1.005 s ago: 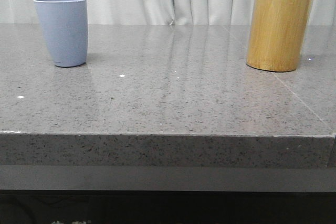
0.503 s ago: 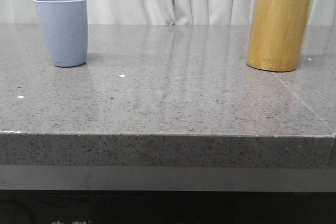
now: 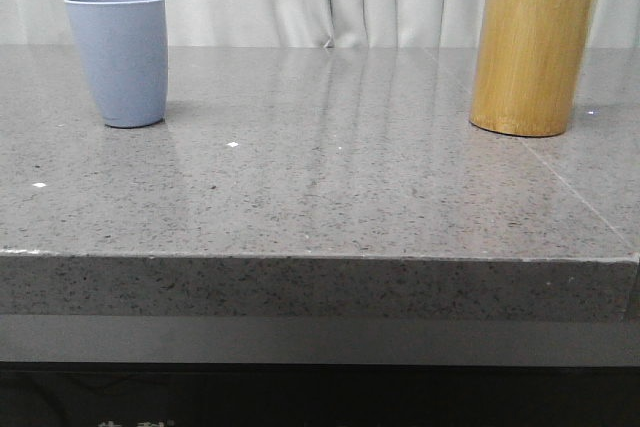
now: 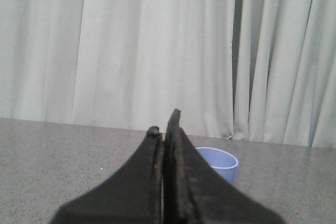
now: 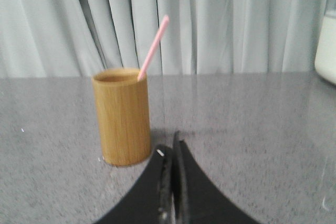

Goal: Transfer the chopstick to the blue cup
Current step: 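Move the left gripper toward the light blue cup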

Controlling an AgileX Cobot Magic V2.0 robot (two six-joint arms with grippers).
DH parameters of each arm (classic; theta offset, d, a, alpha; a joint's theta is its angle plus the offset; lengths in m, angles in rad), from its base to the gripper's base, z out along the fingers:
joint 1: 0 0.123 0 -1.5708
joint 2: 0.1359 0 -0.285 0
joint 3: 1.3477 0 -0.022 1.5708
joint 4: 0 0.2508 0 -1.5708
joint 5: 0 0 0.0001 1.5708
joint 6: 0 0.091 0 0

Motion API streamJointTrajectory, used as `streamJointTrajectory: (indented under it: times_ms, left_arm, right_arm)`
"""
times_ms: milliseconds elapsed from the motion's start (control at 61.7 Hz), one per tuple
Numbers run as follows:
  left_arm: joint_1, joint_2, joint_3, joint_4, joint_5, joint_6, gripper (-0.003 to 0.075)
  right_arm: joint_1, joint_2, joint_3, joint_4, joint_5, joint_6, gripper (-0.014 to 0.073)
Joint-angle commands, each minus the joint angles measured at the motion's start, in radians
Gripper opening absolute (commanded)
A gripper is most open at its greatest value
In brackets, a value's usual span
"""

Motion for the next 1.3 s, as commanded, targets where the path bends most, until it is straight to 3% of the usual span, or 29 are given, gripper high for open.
streamJointTrajectory:
  times_ms: [0, 341, 941, 1005, 1103, 1232, 1281]
  left_arm:
    - [0.005, 0.068, -0.124, 0.001, 0.030, -0.008, -0.0019]
    - [0.005, 0.359, -0.462, -0.006, 0.304, -0.008, -0.0019]
    - [0.005, 0.603, -0.434, -0.011, 0.314, -0.008, -0.0018]
    - [0.005, 0.624, -0.434, -0.011, 0.309, -0.008, -0.0018]
    - [0.005, 0.650, -0.434, -0.011, 0.296, 0.003, 0.0003]
    - [-0.005, 0.689, -0.438, -0.017, 0.272, 0.037, 0.0179]
    - [-0.019, 0.703, -0.447, -0.032, 0.263, 0.054, 0.0253]
  right_arm:
    - [-0.005, 0.053, -0.120, 0.000, 0.000, -0.004, -0.0067]
    - [-0.005, 0.318, -0.415, 0.000, 0.192, -0.022, -0.0067]
    - [-0.005, 0.579, -0.422, 0.011, 0.320, -0.022, -0.0057]
    - [-0.005, 0.593, -0.422, 0.022, 0.334, -0.023, -0.0010]
    - [-0.005, 0.597, -0.422, 0.025, 0.335, -0.038, 0.0134]
    - [-0.005, 0.597, -0.422, 0.025, 0.340, -0.078, 0.0417]
    - [-0.005, 0.597, -0.422, 0.025, 0.345, -0.080, 0.0486]
